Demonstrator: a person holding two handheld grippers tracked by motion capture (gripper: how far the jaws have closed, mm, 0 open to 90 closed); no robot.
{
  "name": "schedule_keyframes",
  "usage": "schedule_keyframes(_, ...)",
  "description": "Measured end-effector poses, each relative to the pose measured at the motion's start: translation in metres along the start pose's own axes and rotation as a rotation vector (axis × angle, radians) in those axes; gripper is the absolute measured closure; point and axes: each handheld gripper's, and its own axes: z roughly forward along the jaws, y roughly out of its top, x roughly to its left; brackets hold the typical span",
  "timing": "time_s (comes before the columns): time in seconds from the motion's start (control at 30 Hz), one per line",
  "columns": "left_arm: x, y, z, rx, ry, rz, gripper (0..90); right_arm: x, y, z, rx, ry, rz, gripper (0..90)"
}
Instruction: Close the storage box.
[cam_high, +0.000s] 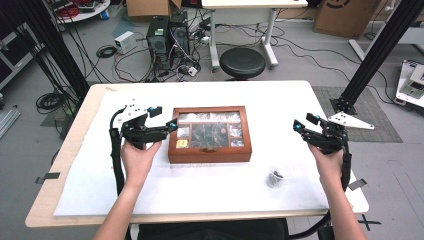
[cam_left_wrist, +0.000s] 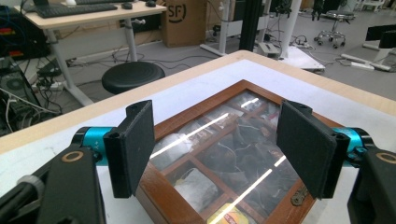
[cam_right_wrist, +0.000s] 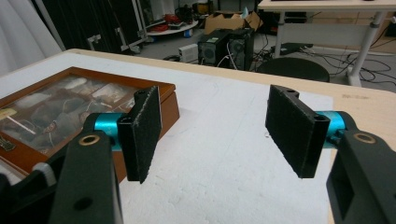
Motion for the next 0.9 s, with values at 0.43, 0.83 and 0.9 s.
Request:
schedule_keyframes(0.43,0.0037,-0.0035,-0.0018,-0.011,0.011,0.003,28.3,-0.0009,-0.0004,0.0001,0.004,-0.002,-0.005,36.5)
schedule_keyframes(0.83,0.0050,-0.0047,-0.0030,-0.015,0.013,-0.003,28.3,-0.0014,-0.0006,-0.0001,0.004,-0.006,-0.007,36.5)
schedule_keyframes(0.9,0.0052,-0.0047,-0.0029,-0.011,0.011,-0.001,28.3,-0.0015,-0.0007,-0.0001,0.007,-0.007,-0.007,36.5)
